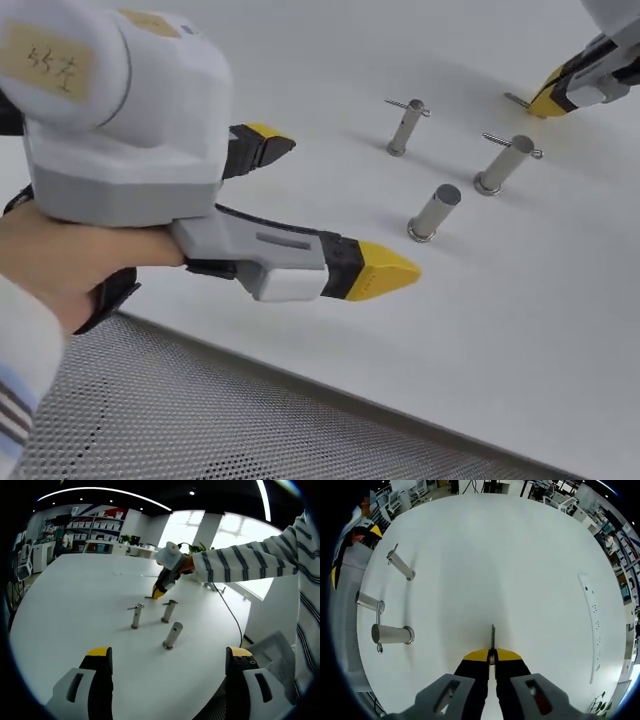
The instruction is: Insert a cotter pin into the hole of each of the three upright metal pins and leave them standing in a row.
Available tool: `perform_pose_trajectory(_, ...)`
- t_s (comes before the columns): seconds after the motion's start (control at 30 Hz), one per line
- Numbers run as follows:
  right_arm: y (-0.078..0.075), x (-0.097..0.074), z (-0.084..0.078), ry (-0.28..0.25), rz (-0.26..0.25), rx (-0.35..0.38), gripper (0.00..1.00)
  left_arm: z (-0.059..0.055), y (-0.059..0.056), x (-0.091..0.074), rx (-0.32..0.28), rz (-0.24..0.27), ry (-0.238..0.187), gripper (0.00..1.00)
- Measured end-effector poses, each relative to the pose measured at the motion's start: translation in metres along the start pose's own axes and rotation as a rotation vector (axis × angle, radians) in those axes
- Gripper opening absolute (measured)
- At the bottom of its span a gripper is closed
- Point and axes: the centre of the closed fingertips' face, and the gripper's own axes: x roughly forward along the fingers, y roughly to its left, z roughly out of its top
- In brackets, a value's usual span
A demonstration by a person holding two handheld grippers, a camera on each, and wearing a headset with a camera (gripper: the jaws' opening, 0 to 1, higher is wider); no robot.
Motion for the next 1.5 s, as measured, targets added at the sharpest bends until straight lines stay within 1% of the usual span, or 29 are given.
perform_pose_trajectory(0.1,0.001,-0.001,-0.001,-0.013,-0.008,0.052,0.00,-0.001,0.002,0.000,0.005,0.004,0.006,0.92)
perform_pose_trajectory(0.2,0.002,-0.003,-0.001,-0.028,-0.027,0.088,0.00,-0.002,0.001,0.000,0.005,0.006,0.006,0.92)
perform_pose_trajectory(0.23,0.003,-0.004,-0.002,-0.030,-0.030,0.090,0.00,-0.002,0.001,0.001,0.004,0.006,0.005,0.92)
perform_pose_trajectory(0.3,-0.002,-0.002,-0.002,-0.038,-0.039,0.100,0.00,-0.004,0.001,0.001,-0.003,0.011,0.009,0.92)
perform_pose_trajectory(0.37,-0.002,-0.002,-0.002,-0.034,-0.049,0.117,0.00,-0.007,0.002,0.000,-0.003,0.011,0.019,0.92)
perform_pose_trajectory(0.43,0.001,-0.003,-0.003,-0.018,-0.055,0.097,0.00,-0.008,0.000,-0.001,0.000,0.008,0.026,0.92)
perform_pose_trajectory(0.47,0.003,-0.005,-0.005,0.006,-0.048,0.055,0.00,-0.009,-0.002,-0.001,0.005,0.003,0.031,0.92)
perform_pose_trajectory(0.5,0.005,-0.006,-0.008,0.026,-0.041,0.031,0.00,-0.009,-0.003,-0.001,0.008,0.001,0.033,0.92)
perform_pose_trajectory(0.53,0.005,-0.007,-0.008,0.029,-0.050,0.021,0.00,-0.009,-0.003,-0.002,0.012,0.000,0.035,0.92)
perform_pose_trajectory(0.6,0.006,-0.011,-0.007,0.017,-0.057,0.027,0.00,-0.009,-0.003,-0.002,0.019,-0.001,0.035,0.92)
perform_pose_trajectory(0.67,0.007,-0.016,-0.003,-0.006,-0.056,0.047,0.00,-0.007,-0.004,-0.003,0.022,-0.001,0.032,0.92)
perform_pose_trajectory(0.7,0.009,-0.020,-0.002,-0.014,-0.057,0.044,0.00,-0.006,-0.004,-0.003,0.025,-0.001,0.030,0.92)
perform_pose_trajectory(0.73,0.004,-0.018,-0.002,-0.020,-0.059,0.033,0.00,-0.005,-0.004,-0.003,0.027,-0.001,0.029,0.92)
perform_pose_trajectory(0.8,-0.001,-0.023,0.004,-0.044,-0.074,-0.006,0.00,-0.003,-0.005,-0.004,0.031,-0.001,0.026,0.92)
perform_pose_trajectory(0.9,0.003,-0.034,0.013,-0.089,-0.089,-0.023,0.00,-0.001,-0.006,-0.006,0.033,-0.003,0.025,0.91)
perform_pose_trajectory(0.93,-0.003,-0.031,0.015,-0.108,-0.096,-0.026,0.00,-0.001,-0.006,-0.006,0.034,-0.003,0.026,0.90)
perform_pose_trajectory(0.97,-0.003,-0.032,0.015,-0.114,-0.097,-0.028,0.00,0.000,-0.006,-0.006,0.035,-0.002,0.025,0.90)
perform_pose_trajectory(1.0,0.001,-0.045,0.023,-0.134,-0.105,-0.029,0.00,0.000,-0.006,-0.007,0.038,0.000,0.024,0.90)
perform_pose_trajectory(1.03,0.002,-0.049,0.025,-0.145,-0.111,-0.031,0.00,0.001,-0.006,-0.007,0.040,0.001,0.023,0.90)
perform_pose_trajectory(1.07,-0.002,-0.051,0.025,-0.158,-0.120,-0.036,0.00,0.003,-0.006,-0.008,0.043,0.001,0.020,0.90)
perform_pose_trajectory(1.17,-0.004,-0.062,0.029,-0.199,-0.142,-0.033,0.00,0.006,-0.007,-0.010,0.047,0.002,0.011,0.90)
perform_pose_trajectory(1.2,0.005,-0.069,0.031,-0.213,-0.151,-0.034,0.00,0.007,-0.007,-0.011,0.048,0.002,0.009,0.90)
perform_pose_trajectory(1.23,0.007,-0.072,0.031,-0.220,-0.155,-0.033,0.00,0.008,-0.007,-0.011,0.050,0.002,0.008,0.90)
perform_pose_trajectory(1.27,0.004,-0.075,0.032,-0.232,-0.158,-0.030,0.00,0.008,-0.007,-0.011,0.051,0.002,0.008,0.89)
perform_pose_trajectory(1.33,0.007,-0.082,0.033,-0.248,-0.164,-0.023,0.00,0.010,-0.008,-0.012,0.057,0.002,0.008,0.89)
perform_pose_trajectory(1.37,0.011,-0.087,0.034,-0.260,-0.174,-0.020,0.00,0.011,-0.009,-0.012,0.061,0.002,0.006,0.89)
perform_pose_trajectory(1.4,0.021,-0.092,0.035,-0.269,-0.181,-0.022,0.00,0.012,-0.009,-0.012,0.062,0.003,0.003,0.89)
perform_pose_trajectory(1.43,0.023,-0.095,0.035,-0.276,-0.186,-0.023,0.00,0.014,-0.008,-0.012,0.063,0.004,0.000,0.88)
perform_pose_trajectory(1.5,0.033,-0.107,0.036,-0.299,-0.214,-0.026,0.00,0.018,-0.008,-0.011,0.070,0.011,-0.012,0.88)
